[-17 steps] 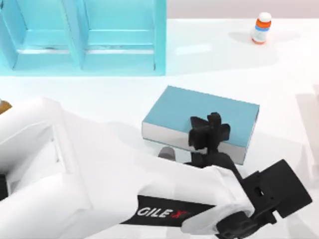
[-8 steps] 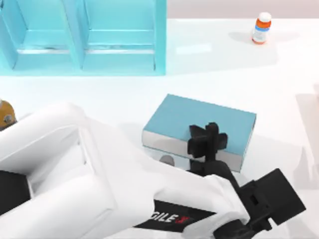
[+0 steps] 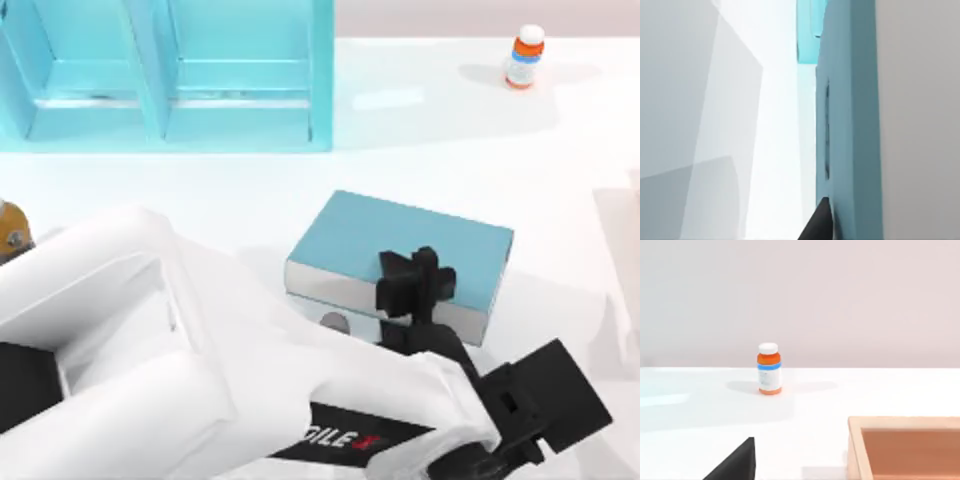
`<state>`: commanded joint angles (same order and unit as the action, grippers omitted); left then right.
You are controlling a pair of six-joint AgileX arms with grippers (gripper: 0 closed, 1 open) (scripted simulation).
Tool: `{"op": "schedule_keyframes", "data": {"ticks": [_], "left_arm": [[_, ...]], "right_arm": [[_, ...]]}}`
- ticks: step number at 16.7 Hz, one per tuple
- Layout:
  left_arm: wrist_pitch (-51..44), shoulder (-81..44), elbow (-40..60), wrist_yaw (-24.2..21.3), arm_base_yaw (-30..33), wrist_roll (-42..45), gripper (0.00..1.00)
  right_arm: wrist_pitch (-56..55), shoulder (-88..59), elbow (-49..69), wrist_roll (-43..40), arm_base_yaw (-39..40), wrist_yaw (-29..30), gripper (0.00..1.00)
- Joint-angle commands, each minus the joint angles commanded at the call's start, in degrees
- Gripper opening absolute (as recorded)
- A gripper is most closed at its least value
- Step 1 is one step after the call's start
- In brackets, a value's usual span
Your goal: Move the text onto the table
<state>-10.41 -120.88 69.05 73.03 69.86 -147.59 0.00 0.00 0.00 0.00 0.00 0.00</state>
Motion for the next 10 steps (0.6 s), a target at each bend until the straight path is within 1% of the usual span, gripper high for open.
{"op": "schedule_keyframes", "data": {"ticks": [6,7,10], "left_arm": [[0.0,0.0,0.0,0.0,0.0,0.0,0.98],[0.0,0.0,0.0,0.0,0.0,0.0,1.0],[0.0,0.0,0.0,0.0,0.0,0.0,1.0]], "right_arm": [[0.0,0.0,0.0,0.0,0.0,0.0,1.0],[0.0,0.0,0.0,0.0,0.0,0.0,1.0],[0.0,0.0,0.0,0.0,0.0,0.0,1.0]]}}
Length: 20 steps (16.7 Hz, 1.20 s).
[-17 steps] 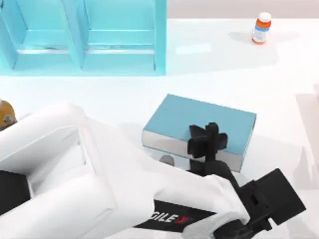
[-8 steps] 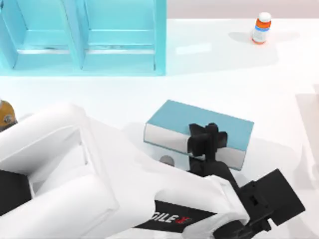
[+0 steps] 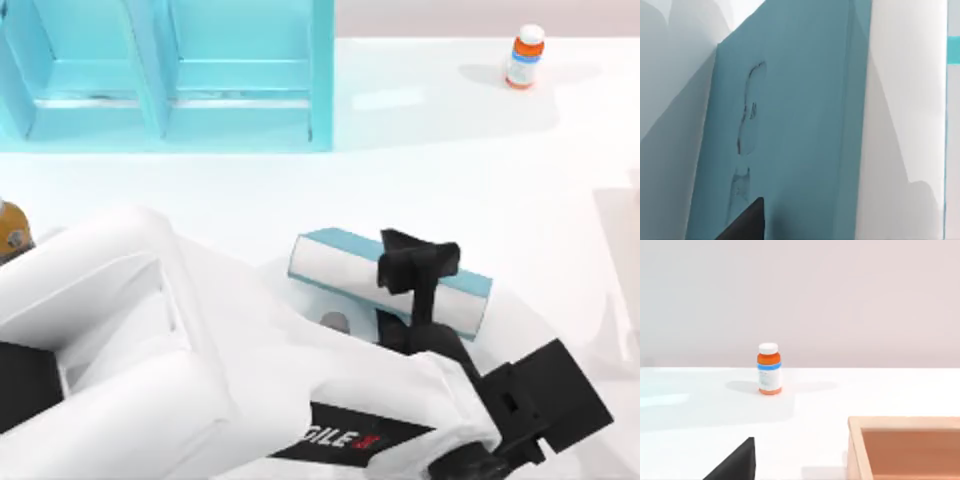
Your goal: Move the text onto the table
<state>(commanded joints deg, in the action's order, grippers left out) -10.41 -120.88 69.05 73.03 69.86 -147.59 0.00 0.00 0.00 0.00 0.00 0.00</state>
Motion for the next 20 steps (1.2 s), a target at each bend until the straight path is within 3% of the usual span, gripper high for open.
{"op": "schedule_keyframes", "data": {"ticks": [6,10,14,20], "left_arm": [[-0.1,-0.04,-0.07,-0.04,0.06,-0.08,1.0],[-5.86,-0.76,2.07,0.25,2.32,-6.23,1.0],[-20.99,-2.63,6.08,-0.21,7.29,-21.76,1.0],[-53.87,-6.5,11.89,-2.28,15.88,-52.47,1.0]], "right_arm": [[0.0,0.0,0.0,0.0,0.0,0.0,1.0],[0.0,0.0,0.0,0.0,0.0,0.0,1.0],[0.0,0.0,0.0,0.0,0.0,0.0,1.0],[0.0,0.0,0.0,0.0,0.0,0.0,1.0]]}}
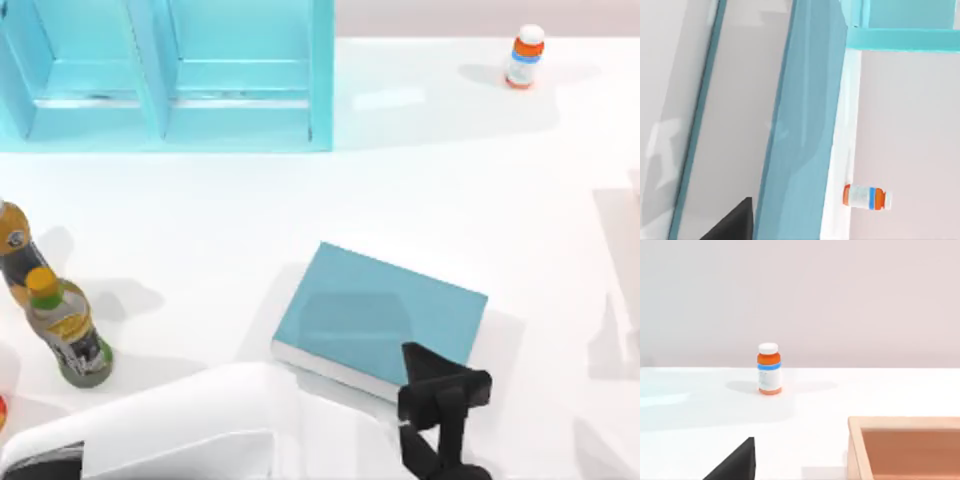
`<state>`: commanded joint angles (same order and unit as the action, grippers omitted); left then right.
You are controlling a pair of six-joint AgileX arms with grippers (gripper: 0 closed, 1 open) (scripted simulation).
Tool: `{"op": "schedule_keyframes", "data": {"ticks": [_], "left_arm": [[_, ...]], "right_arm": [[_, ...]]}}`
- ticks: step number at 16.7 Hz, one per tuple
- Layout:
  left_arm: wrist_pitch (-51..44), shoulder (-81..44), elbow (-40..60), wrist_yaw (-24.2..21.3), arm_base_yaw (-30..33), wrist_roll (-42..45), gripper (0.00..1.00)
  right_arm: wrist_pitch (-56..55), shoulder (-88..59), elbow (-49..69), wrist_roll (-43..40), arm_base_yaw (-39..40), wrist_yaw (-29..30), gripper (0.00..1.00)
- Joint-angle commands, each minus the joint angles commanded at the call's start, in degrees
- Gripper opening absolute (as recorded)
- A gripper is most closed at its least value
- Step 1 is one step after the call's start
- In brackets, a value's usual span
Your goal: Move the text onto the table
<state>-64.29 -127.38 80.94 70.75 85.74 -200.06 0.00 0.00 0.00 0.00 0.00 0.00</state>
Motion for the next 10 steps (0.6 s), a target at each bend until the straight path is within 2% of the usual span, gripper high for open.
{"op": "schedule_keyframes", "data": {"ticks": [5,10], "left_arm": [[-20.09,-2.38,3.1,-1.69,5.27,-18.52,1.0],[-25.31,-3.04,3.94,-2.21,6.84,-23.38,1.0]], "right_arm": [[0.0,0.0,0.0,0.0,0.0,0.0,1.0],[0.0,0.0,0.0,0.0,0.0,0.0,1.0]]}}
